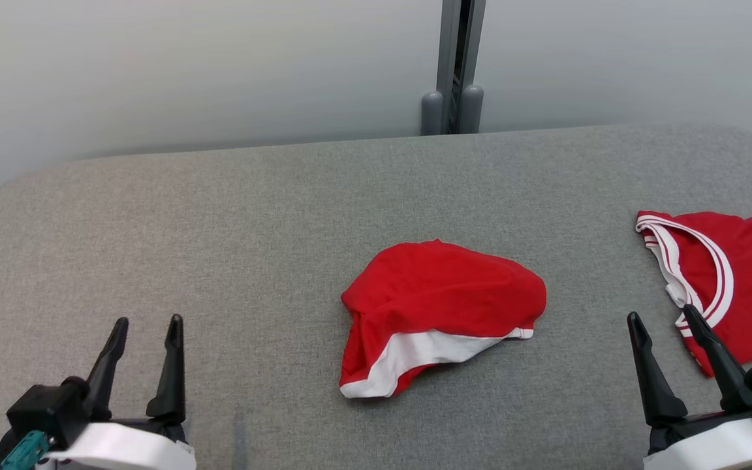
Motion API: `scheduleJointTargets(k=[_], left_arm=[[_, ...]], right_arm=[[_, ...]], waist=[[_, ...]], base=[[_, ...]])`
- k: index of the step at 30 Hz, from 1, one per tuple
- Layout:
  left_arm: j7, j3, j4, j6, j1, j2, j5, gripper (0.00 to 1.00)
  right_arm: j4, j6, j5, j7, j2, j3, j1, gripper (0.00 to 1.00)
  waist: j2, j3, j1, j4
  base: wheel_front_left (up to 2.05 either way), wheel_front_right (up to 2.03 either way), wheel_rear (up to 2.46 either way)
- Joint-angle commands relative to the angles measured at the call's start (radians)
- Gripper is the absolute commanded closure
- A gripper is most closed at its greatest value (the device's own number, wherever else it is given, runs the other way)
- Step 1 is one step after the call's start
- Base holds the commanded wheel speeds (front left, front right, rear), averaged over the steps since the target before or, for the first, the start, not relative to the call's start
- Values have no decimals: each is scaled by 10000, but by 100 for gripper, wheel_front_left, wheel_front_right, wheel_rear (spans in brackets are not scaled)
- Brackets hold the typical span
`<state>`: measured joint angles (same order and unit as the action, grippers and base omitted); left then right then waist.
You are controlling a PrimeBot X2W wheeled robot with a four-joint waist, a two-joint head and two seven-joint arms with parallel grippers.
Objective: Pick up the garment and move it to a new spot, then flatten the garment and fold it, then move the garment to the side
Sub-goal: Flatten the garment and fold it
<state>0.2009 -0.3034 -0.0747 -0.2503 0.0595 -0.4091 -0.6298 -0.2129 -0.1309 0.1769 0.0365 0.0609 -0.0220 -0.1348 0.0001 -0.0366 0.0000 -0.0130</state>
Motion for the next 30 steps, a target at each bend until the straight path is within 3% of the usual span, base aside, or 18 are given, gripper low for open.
scheduleJointTargets(k=[1,6,13,18,23,29,30], left_arm=[[-64,-35,29,92,-283,8,-47,0],[-848,-719,655,804,-1189,247,-315,0],[-2351,-2118,2675,2359,-2704,690,-670,0],[-3038,-2581,3658,3089,-3323,979,-1002,0],[-3568,-2961,4072,3496,-3808,1029,-1211,0],[-4072,-3415,4399,3674,-3984,1066,-1408,0],[-4020,-3481,4422,3701,-4052,1065,-1374,32]], right_arm=[[-38,3,27,13,23,-5,110,0],[-68,3,30,27,44,130,369,0],[104,3,90,-148,77,338,859,0],[261,3,251,-211,49,366,1064,0],[463,3,310,-327,33,385,1223,0],[631,3,353,-434,6,481,1343,0],[661,3,359,-464,1,495,1376,0]], waist=[[-1,-117,0,-18],[-1,-648,0,-124],[-1,-1594,0,-562],[-1,-2001,0,-753],[-1,-2254,0,-857],[-1,-2365,0,-980],[-1,-2374,0,-1013]], base=[[0,0,0],[0,0,0],[0,0,0],[0,0,0],[0,0,0],[0,0,0],[0,0,0]])
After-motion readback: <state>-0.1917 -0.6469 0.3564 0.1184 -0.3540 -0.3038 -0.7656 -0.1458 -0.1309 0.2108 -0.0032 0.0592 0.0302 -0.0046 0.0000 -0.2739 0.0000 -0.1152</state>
